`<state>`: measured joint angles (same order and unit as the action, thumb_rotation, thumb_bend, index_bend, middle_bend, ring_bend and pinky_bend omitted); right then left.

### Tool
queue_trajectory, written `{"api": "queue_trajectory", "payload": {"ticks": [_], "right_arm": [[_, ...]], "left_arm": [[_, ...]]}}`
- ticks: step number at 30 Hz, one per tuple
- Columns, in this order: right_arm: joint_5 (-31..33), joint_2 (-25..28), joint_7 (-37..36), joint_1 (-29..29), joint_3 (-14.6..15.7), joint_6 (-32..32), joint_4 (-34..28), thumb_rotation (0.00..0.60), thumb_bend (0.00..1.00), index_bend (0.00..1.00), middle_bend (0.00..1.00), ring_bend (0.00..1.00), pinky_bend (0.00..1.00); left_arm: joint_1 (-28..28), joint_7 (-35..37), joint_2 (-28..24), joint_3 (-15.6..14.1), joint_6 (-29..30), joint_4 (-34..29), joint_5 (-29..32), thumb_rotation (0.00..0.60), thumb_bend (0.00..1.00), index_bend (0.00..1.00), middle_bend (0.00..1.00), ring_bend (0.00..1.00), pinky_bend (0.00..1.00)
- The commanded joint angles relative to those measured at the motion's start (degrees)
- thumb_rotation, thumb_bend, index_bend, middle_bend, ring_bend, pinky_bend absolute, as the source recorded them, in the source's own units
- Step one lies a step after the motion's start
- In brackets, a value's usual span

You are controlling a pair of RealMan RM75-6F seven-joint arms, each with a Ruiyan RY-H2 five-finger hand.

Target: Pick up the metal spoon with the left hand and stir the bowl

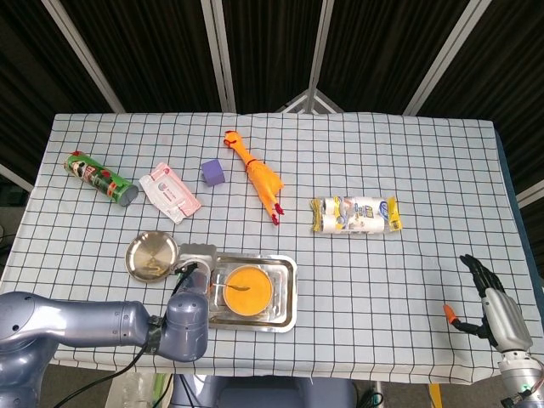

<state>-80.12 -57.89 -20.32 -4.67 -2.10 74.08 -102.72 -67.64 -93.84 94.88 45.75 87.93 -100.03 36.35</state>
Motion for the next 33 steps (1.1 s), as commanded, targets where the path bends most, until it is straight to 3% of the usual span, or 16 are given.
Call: {"api": "queue_trajectory", "payload": {"ticks": [1,9,14,16,23,28,33], "right_arm": [[0.0,0.01,-0.04,-0.02,-0.01,-0.03,0.01,0.6,0.4,0.0,0.0,0.0,0.0],[-0.09,0.09,-0.19,0.0,0.03,-0.07,0.06,0.6,0.4,0.0,0.0,0.0,0.0],[-0.08,0.08,-0.21,-0.01,0.01,-0.08,0.1,0.6,0.4,0.0,0.0,0.0,0.0],[-0.09,0.05,-0.13,-0.02,0.0,-0.07,0.1,0.6,0.4,0.0,0.0,0.0,0.0],[-0.02,-0.01,0.13,-0.03,0.08,-0.18,-0.12,0.6,0.4,0.0,0.0,0.0,0.0],[0.12,0.04,0.23,0.03,0.08,-0.17,-0.21,0.6,0.4,0.0,0.0,0.0,0.0],[0.41,0.06,0.39,0.04,-0.01,-0.18,-0.23,0.6,0.4,0.0,0.0,0.0,0.0]], "left_arm": [[-0.24,0.1,-0.02,0.24,-0.36,0.39,1.35,0.6,0.88,0.79,1.0,0.94,0.95],[-0.32,2.16,-0.53,-1.92,-1.23,-0.08,-2.34,0.6,0.88,0.79,1.0,0.94,0.95],[0.91,7.35,-0.86,-5.61,-2.54,-2.66,-11.68,0.6,0.87,0.79,1.0,0.94,0.95],[1.72,9.61,-1.05,-7.85,-2.85,-4.16,-16.4,0.6,0.87,0.79,1.0,0.94,0.95],[7.69,21.8,-1.51,-23.48,-2.88,-8.66,-43.64,0.6,0.87,0.78,1.0,0.94,0.95],[12.74,28.86,-3.71,-29.59,-3.72,-8.59,-51.41,0.6,0.87,0.78,1.0,0.94,0.95],[16.87,34.34,-7.87,-33.1,-5.38,-7.56,-56.22,0.6,0.86,0.78,1.0,0.94,0.95]]}}
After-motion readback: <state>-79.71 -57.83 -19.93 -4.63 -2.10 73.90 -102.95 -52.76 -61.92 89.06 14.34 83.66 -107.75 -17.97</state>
